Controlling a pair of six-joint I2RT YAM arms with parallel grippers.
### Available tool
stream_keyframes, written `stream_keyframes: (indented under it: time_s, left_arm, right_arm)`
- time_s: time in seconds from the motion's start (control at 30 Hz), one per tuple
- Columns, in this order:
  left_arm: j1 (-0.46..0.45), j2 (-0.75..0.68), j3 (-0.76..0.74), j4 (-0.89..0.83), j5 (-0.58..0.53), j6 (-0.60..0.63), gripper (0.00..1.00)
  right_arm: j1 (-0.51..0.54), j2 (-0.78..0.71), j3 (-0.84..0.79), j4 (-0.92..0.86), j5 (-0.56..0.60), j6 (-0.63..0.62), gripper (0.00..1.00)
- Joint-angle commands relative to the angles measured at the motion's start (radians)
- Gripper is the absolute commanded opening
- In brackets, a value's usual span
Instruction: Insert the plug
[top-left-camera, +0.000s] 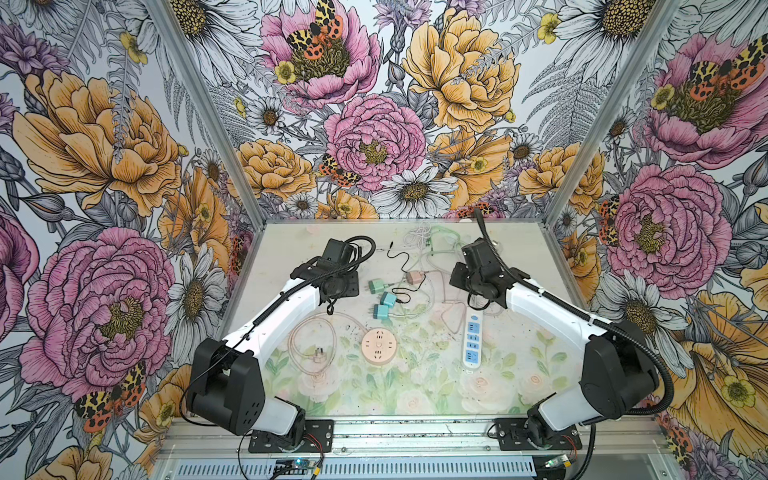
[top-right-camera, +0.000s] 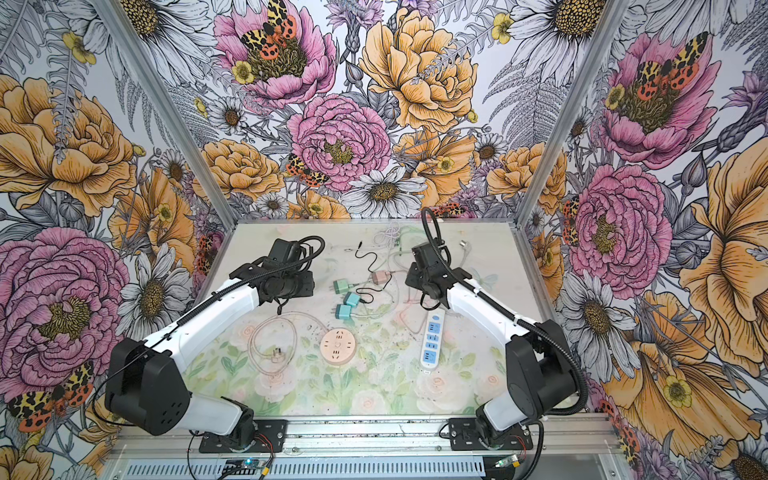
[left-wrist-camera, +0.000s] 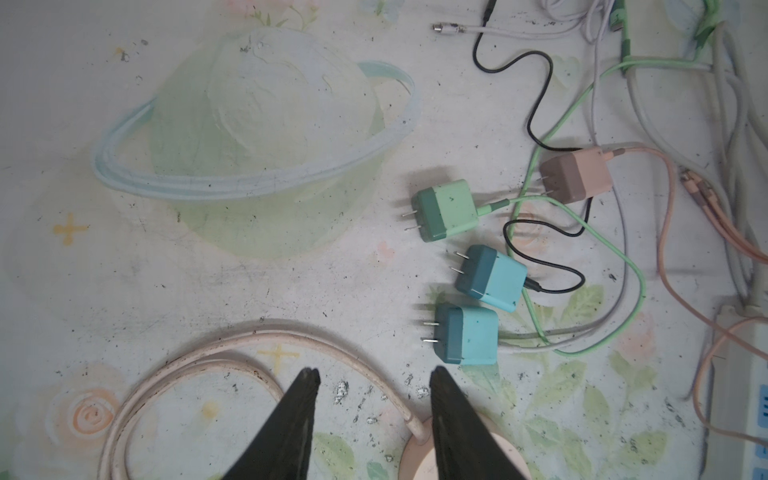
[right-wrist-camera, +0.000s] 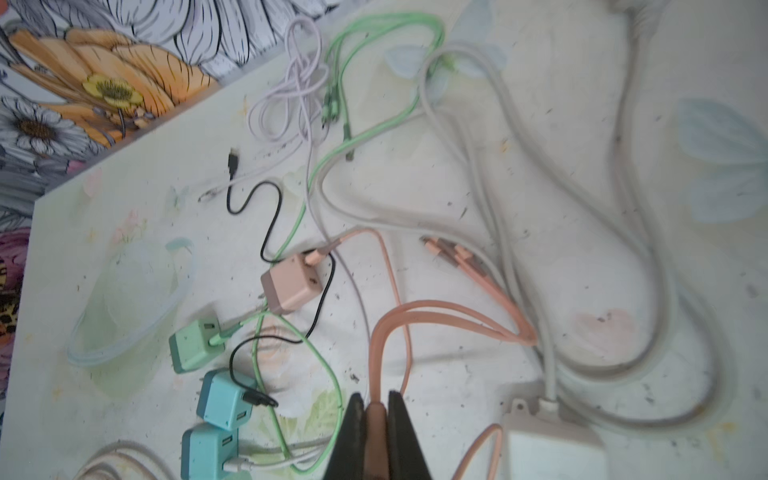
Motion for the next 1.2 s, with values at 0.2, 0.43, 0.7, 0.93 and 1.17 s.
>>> stream_keyframes:
  time_s: [0.2, 0.43, 0.7, 0.93, 1.17]
  left_arm:
    - [-0.003, -0.009, -0.028, 0.037, 0.03, -0.032, 0.46]
    - [-0.028, 0.036, -0.026, 0.056, 0.038, -0.04, 0.46]
    - [-0.109, 0.102, -0.015, 0.067, 0.085, -0.015, 0.48]
    - [-0.194, 0.183, -0.003, 0.066, 0.05, -0.04, 0.49]
    - [-0.23, 0.237, 0.015, 0.066, 0.03, -0.069, 0.49]
  right_arm:
    - [-0.19, -0.002, 0.046, -0.015, 0.164, -0.124, 0.0]
    - [-0.242, 0.086, 0.002, -0.01, 0.132, -0.112, 0.0]
    - [-0.249, 0.168, 0.017, -0.003, 0.046, -0.12, 0.36]
    - [-0.254, 0.092, 0.009, -0.006, 0.057, -0.149, 0.57]
    - [-0.26, -0.02, -0.011, -0.007, 0.046, -0.173, 0.76]
